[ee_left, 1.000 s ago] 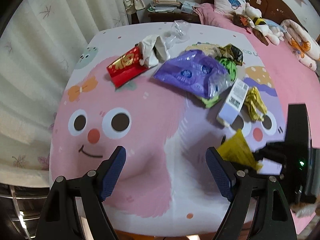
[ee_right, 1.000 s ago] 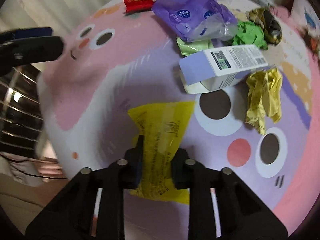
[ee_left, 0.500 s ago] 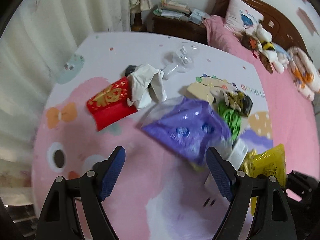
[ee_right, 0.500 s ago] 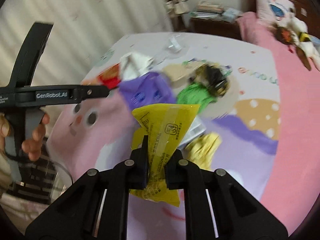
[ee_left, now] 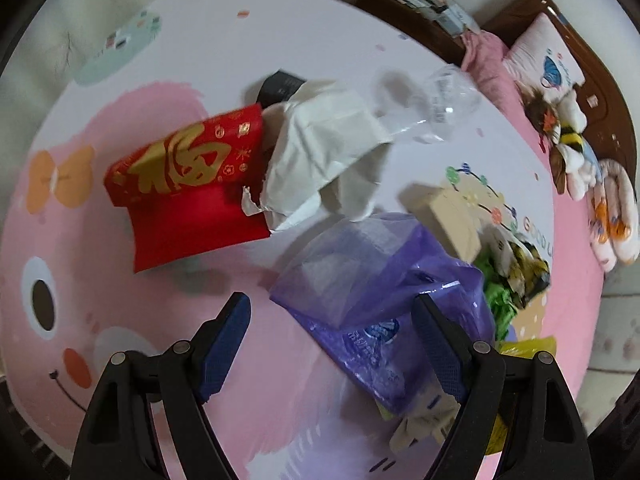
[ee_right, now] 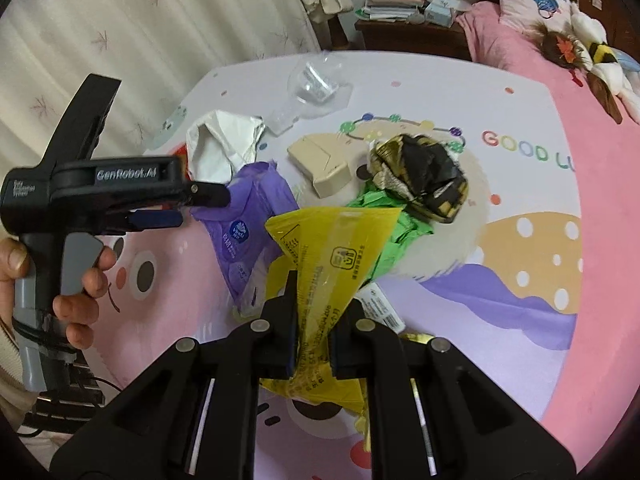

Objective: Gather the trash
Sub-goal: 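Grasp the purple plastic bag with the left tool while the right tool holds the yellow wrapper, then carry the purple bag and yellow wrapper over the bin and open both tools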

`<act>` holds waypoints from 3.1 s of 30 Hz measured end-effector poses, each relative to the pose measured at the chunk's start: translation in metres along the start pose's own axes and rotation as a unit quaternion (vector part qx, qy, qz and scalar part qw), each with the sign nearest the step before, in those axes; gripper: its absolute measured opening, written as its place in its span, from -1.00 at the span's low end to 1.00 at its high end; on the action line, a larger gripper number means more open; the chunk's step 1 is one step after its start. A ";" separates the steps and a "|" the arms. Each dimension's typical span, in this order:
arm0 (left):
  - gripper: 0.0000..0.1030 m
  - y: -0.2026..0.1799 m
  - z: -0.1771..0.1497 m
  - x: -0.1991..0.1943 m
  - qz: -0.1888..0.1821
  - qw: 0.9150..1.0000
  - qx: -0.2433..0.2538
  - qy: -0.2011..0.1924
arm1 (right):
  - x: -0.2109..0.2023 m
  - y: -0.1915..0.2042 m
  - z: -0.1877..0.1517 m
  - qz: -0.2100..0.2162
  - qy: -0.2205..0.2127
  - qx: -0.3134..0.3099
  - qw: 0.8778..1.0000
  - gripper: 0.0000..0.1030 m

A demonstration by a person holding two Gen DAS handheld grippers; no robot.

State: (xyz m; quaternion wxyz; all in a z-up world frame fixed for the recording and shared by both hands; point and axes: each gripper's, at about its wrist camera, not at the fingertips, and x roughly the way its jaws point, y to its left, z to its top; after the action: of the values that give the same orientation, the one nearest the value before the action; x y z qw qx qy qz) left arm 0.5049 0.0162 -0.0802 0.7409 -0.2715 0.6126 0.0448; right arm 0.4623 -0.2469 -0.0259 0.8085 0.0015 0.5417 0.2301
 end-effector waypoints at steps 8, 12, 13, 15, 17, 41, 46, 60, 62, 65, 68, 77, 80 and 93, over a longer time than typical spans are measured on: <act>0.63 -0.005 0.012 0.032 -0.020 1.000 -0.001 0.012 | 0.021 0.002 0.000 0.005 0.023 -0.009 1.000 -0.83; 0.45 -0.018 0.015 0.040 -0.023 1.000 0.006 -0.001 | 0.028 0.000 0.000 0.009 0.026 -0.009 1.000 -0.83; 0.26 -0.020 0.016 0.040 -0.024 1.000 0.006 -0.005 | 0.029 0.001 0.000 0.009 0.026 -0.010 1.000 -0.83; -0.02 -0.027 0.017 0.043 -0.026 1.000 0.004 -0.011 | 0.027 0.002 0.000 0.010 0.026 -0.014 1.000 -0.83; -0.17 -0.030 0.016 0.039 -0.015 1.000 0.004 -0.022 | 0.025 0.003 -0.001 0.009 0.026 -0.017 0.999 -0.83; -0.99 -0.043 -0.044 -0.039 -0.058 0.990 0.102 -0.084 | -0.010 0.021 -0.018 0.022 0.003 -0.004 1.000 -0.84; -0.99 -0.034 -0.082 -0.062 -0.057 0.986 0.135 -0.080 | -0.029 0.024 -0.032 0.030 -0.001 0.002 1.000 -0.84; -0.99 0.034 -0.202 -0.155 -0.088 0.974 0.193 -0.080 | -0.071 0.086 -0.112 0.025 0.007 0.002 1.000 -0.84; -0.99 0.047 -0.221 -0.168 -0.094 0.971 0.206 -0.079 | -0.078 0.101 -0.129 0.018 0.003 0.008 1.000 -0.84; -0.99 0.070 -0.253 -0.188 -0.099 0.965 0.229 -0.076 | -0.092 0.129 -0.161 0.006 -0.006 0.022 1.000 -0.84; -0.99 0.096 -0.286 -0.203 -0.102 0.959 0.255 -0.075 | -0.102 0.159 -0.193 -0.010 -0.015 0.028 0.999 -0.84; -0.99 0.174 -0.367 -0.219 -0.113 0.947 0.295 -0.060 | -0.111 0.232 -0.292 -0.053 -0.019 0.063 0.996 -0.84; -0.99 0.196 -0.389 -0.213 -0.113 0.948 0.296 -0.046 | -0.108 0.249 -0.330 -0.066 -0.005 0.075 0.995 -0.84; -0.99 0.239 -0.439 -0.125 -0.113 0.961 0.250 0.027 | -0.042 0.244 -0.421 -0.084 0.071 0.115 0.987 -0.84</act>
State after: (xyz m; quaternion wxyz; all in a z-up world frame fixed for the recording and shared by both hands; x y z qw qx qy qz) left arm -0.0094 0.0518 -0.0916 0.7683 -0.1462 0.5896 -0.2017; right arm -0.0095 -0.1485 -0.1017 0.7791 0.0323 0.6184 0.0974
